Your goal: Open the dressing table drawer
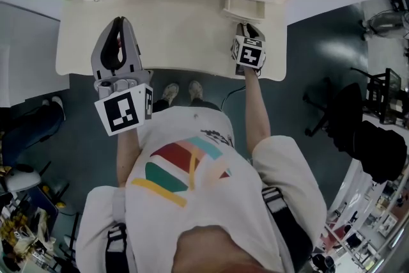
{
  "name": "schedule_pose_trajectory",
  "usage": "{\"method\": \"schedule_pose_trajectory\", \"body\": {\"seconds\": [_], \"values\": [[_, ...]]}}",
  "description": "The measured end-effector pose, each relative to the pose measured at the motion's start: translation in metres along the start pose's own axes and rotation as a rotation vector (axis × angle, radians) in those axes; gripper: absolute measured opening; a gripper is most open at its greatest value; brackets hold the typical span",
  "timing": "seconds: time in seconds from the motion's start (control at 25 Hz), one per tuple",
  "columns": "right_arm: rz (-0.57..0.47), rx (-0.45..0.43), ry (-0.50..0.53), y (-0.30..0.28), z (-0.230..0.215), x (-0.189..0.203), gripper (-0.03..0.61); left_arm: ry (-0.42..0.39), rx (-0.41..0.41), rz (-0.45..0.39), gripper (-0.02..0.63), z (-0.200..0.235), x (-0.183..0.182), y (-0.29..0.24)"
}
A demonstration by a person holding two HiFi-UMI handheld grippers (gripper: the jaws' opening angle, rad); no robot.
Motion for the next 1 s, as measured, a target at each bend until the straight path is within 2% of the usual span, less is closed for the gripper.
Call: {"method": "schedule_pose_trajectory", "body": {"seconds": [0.64, 0.8, 1.0], "values": [[-0.028, 0.003, -0.035, 0.002, -0.003, -0.001, 0.091, 0.004, 0.02, -0.012, 0.02, -0.004, -0.003, 0.005], [-0.054, 0.004, -0.081, 0.007, -0.003, -0.001, 0.16, 0.01, 0.023, -0.017, 0.02, -0.003, -0.004, 0.006], [-0.135, 0.01, -0.086, 0.026, -0.006, -0.019, 0.16, 0.022, 0.033, -0.021, 0.02, -0.003, -0.004, 0.005]]}}
Point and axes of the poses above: the fingertips, and each gripper's own axes: y backward along the fingers, z to its left, x out of its underside, the point moved 9 cm from there along y, backward along the fingers
